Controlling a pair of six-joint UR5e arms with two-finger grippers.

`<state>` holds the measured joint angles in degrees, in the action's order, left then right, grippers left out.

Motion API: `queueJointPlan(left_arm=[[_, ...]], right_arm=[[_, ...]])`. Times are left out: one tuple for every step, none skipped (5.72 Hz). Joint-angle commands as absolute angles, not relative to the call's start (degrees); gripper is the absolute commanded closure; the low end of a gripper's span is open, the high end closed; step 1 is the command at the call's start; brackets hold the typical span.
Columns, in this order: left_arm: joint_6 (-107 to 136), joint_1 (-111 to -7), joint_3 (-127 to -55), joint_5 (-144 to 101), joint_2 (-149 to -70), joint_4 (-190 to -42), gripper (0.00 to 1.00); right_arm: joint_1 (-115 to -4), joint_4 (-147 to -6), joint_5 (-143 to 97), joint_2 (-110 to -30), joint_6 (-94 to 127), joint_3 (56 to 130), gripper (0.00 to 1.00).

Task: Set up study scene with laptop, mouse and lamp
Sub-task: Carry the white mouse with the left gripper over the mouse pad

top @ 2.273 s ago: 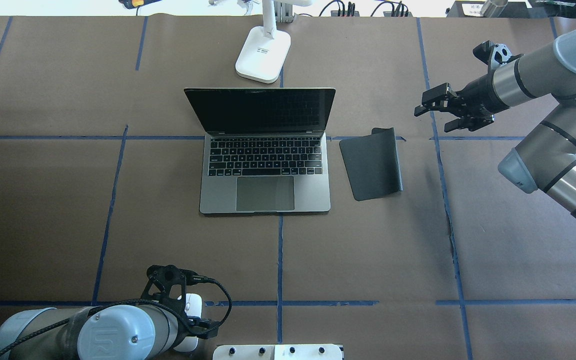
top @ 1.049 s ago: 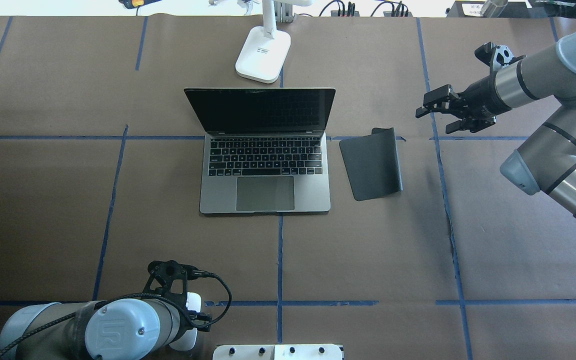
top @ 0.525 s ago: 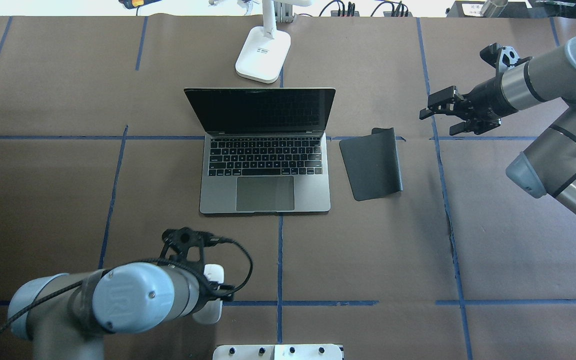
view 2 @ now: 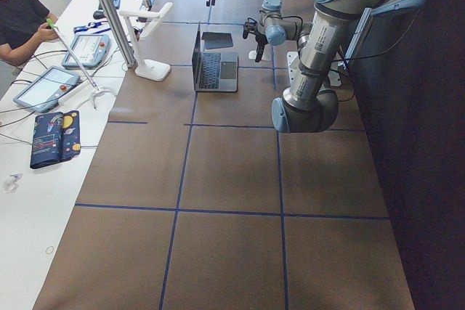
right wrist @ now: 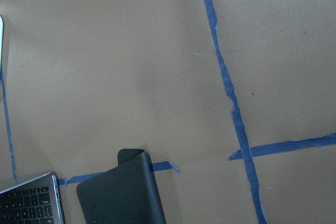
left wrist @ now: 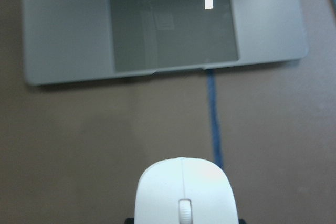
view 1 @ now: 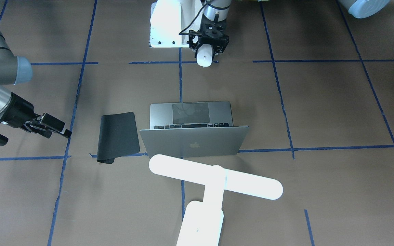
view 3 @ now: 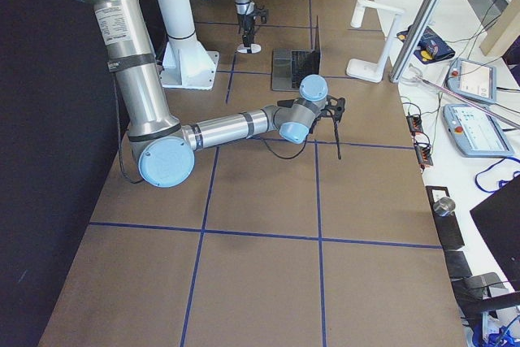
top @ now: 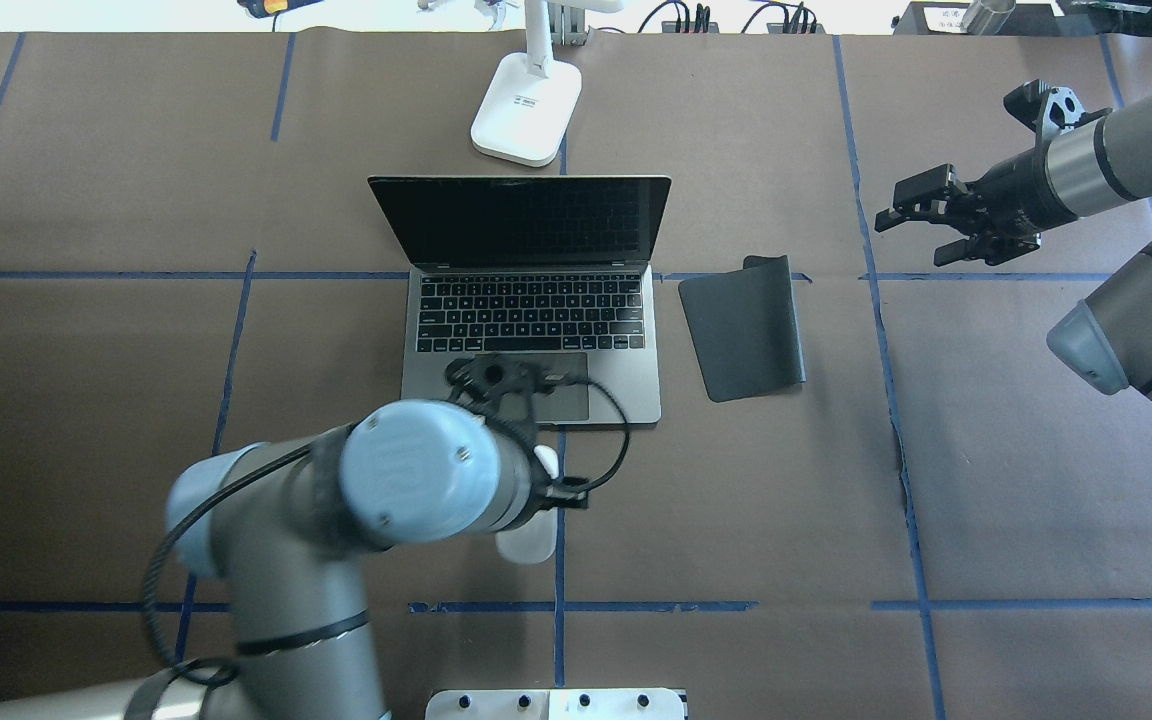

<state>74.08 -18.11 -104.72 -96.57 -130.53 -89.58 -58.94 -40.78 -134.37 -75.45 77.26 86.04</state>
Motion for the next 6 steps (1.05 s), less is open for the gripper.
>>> queueJointPlan(left_arm=[[74.7,-22.05,-91.3,-100.44,-141.45,-92.35,1.0],[80.36,-24.24,-74.09,-100.46,-151.07,-101.34,1.0],[82.25,-25.48,-58.95,-100.55,-159.61,-108.04,0.98],[82.0,-26.01,-55.84,-100.55,-162.31,-108.45,0.98],[81.57,-26.54,-45.8,-100.02,-167.55,-114.2,0.98],[78.34,-26.54,-35.96,-96.19,-171.35,-122.44,0.98]], right_arm=[[-58.98,-40.78,-134.3,-76.55,77.26,86.22,0.0],[-59.06,-40.78,-134.3,-76.99,77.26,86.22,0.0],[-59.06,-40.78,-134.3,-77.17,77.17,86.13,0.0],[-59.06,-40.78,-134.3,-77.17,77.17,85.96,0.0],[-59.24,-40.78,-134.3,-77.52,77.17,86.22,0.0],[-59.5,-40.78,-134.38,-78.39,77.17,87.0,0.0]])
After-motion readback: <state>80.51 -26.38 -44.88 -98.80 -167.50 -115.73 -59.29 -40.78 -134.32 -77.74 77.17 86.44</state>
